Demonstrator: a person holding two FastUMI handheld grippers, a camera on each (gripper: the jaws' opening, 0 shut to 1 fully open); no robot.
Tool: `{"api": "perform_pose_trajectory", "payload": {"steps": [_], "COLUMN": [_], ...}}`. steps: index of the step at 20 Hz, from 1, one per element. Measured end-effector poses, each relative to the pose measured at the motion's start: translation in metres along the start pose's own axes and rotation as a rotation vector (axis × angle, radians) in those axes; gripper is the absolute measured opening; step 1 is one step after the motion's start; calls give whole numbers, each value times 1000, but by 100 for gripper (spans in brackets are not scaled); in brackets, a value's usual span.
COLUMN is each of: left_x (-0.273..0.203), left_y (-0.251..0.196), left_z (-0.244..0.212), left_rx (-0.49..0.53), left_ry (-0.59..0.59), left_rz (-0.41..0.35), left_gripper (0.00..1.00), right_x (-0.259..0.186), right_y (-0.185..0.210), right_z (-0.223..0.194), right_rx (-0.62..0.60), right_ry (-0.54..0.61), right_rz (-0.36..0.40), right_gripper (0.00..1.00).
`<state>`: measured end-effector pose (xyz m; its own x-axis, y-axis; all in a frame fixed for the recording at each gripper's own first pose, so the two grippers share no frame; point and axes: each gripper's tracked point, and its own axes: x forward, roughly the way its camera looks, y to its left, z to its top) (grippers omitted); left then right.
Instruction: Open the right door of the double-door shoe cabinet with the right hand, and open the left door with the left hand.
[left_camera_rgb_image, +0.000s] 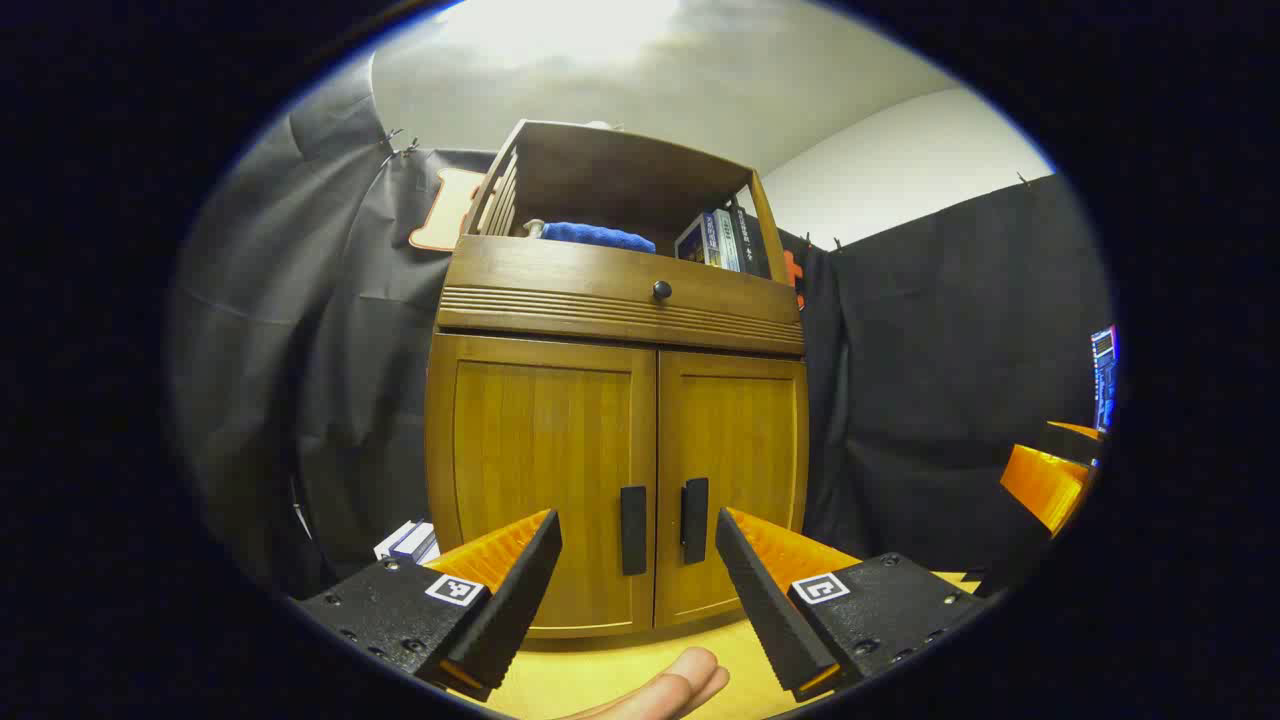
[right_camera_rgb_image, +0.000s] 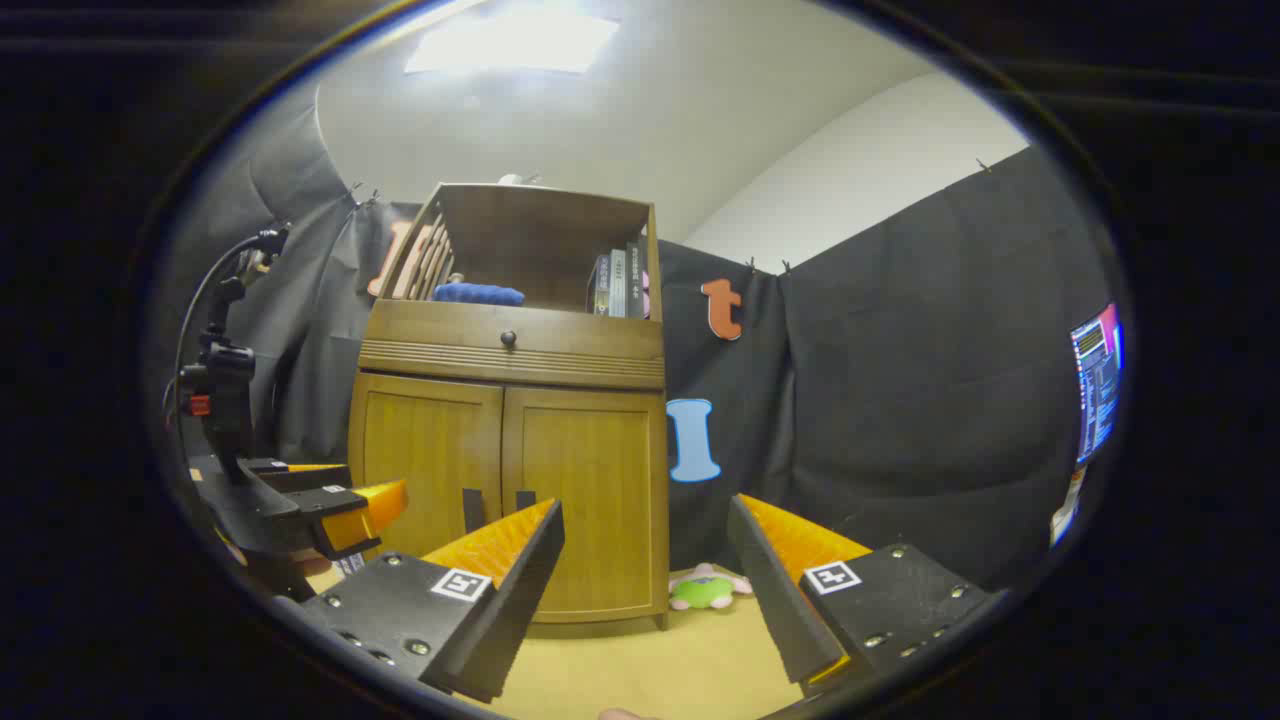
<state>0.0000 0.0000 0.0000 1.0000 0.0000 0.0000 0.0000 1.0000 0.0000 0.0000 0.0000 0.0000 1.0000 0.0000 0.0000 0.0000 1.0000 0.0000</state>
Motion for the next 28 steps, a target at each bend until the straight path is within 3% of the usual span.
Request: {"api": "perform_pose_trajectory", "payload": {"steps": [7,8,9,12,20,25,28], "left_x": [-1,-1,-1,2,16,27,34], "left_y": [-5,-4,-4,-9,-15,-15,-11], "left_z": [0,-1,-1,-4,-20,-30,-35], "left_rx": [-1,-7,-12,-12,17,35,42], "left_ry": [-3,-4,-4,4,43,73,84], "left_rz": [-6,3,10,3,3,20,35], "left_gripper": [94,94,94,94,94,94,94], "right_x": [12,16,18,29,92,157,195], "right_y": [4,4,5,7,24,67,109], "right_z": [-8,-11,-14,-27,-65,-108,-144], "right_rx": [-6,-5,-3,10,-28,-55,13], "right_ry": [19,23,29,54,92,143,208], "right_rz": [10,13,14,17,55,156,238], "right_gripper": [98,93,98,98,98,98,98]}}
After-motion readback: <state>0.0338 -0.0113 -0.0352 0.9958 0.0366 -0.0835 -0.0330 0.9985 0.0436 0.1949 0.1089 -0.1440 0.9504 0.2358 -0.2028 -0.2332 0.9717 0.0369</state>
